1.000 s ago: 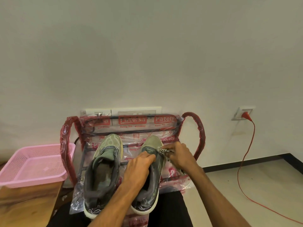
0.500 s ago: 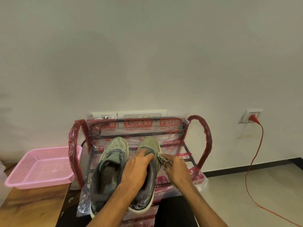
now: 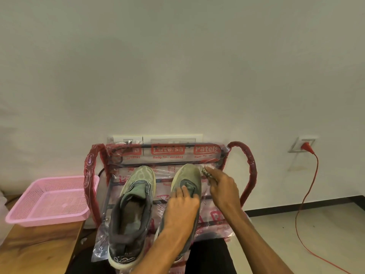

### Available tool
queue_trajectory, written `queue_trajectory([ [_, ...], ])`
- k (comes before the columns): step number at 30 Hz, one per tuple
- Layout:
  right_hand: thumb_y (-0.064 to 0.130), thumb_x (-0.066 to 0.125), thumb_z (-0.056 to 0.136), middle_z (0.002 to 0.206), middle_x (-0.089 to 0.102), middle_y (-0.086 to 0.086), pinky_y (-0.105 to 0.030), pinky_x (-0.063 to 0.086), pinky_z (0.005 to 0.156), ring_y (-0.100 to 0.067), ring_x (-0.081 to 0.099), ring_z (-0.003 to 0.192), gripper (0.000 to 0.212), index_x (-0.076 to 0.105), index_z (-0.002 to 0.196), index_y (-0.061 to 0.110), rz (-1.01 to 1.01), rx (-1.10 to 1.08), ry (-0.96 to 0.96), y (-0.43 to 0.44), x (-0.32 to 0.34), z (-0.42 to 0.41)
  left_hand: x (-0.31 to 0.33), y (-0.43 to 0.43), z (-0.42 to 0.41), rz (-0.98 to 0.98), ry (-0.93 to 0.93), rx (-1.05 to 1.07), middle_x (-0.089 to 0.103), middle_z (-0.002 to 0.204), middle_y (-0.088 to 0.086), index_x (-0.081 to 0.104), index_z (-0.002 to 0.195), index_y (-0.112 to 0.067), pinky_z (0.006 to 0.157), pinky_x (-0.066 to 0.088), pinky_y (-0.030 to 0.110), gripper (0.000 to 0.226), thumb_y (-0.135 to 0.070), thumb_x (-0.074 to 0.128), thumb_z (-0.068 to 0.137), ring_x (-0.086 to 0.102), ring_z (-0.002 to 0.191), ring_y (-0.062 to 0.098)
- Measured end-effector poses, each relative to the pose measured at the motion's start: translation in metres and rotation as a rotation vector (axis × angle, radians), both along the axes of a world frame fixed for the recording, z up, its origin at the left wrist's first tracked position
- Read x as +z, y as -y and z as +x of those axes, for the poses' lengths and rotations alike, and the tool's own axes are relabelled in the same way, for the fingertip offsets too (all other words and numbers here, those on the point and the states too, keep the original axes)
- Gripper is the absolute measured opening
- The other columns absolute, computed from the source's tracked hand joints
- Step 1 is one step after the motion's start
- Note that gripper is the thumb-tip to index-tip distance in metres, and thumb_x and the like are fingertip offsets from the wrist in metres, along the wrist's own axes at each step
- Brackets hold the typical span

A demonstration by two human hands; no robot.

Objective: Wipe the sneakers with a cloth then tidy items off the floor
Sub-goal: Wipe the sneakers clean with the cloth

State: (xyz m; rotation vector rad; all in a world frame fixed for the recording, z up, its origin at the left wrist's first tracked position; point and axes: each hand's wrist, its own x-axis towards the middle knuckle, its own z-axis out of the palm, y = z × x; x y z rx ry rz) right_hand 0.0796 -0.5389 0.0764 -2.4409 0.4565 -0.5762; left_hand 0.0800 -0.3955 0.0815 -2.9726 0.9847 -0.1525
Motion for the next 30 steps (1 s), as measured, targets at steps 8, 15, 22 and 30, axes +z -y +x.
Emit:
queue_trajectory([
  [8, 0.026, 0.063, 0.093, 0.156, 0.030, -0.012, -0.054, 0.041, 0.107, -0.037, 0.030, 0.142, 0.057, 0.041, 0.145, 0.029, -0.676, 0.402, -0.234, 0.004, 0.001, 0.019, -0.013, 0.017, -0.016, 0.034, -0.025, -0.074, 0.066, 0.108, 0.026, 0.068, 0.111, -0.012, 0.083, 0.053, 0.042, 0.040, -0.020, 0.079, 0.073, 0.065, 0.099, 0.036],
  [15, 0.030, 0.059, 0.095, 0.160, 0.019, -0.008, -0.050, 0.032, 0.112, -0.034, 0.021, 0.146, 0.057, 0.036, 0.147, 0.031, -0.628, 0.347, -0.314, 0.008, -0.005, 0.016, -0.023, 0.013, -0.008, 0.038, -0.053, -0.103, 0.071, 0.086, 0.020, 0.073, 0.081, -0.014, 0.064, 0.057, 0.038, 0.038, -0.021, 0.092, 0.049, 0.070, 0.077, 0.031],
  [22, 0.024, 0.057, 0.097, 0.158, 0.023, -0.010, -0.047, 0.036, 0.111, -0.033, 0.025, 0.144, 0.058, 0.033, 0.149, 0.028, -0.684, 0.259, -0.431, 0.010, -0.011, 0.021, -0.020, 0.000, 0.002, -0.016, 0.029, -0.110, 0.056, 0.125, 0.020, 0.056, 0.122, -0.010, 0.094, 0.045, 0.042, 0.030, -0.007, 0.051, 0.093, 0.053, 0.117, 0.034],
  [30, 0.019, 0.050, 0.099, 0.159, 0.024, -0.002, -0.043, 0.038, 0.109, -0.027, 0.028, 0.143, 0.051, 0.039, 0.145, 0.036, -0.541, 0.286, -0.436, 0.001, -0.019, 0.007, -0.014, -0.011, 0.011, -0.295, -0.093, -0.005, 0.056, 0.125, 0.002, 0.049, 0.130, -0.028, 0.084, 0.046, 0.037, 0.041, -0.010, 0.047, 0.094, 0.058, 0.111, 0.025],
])
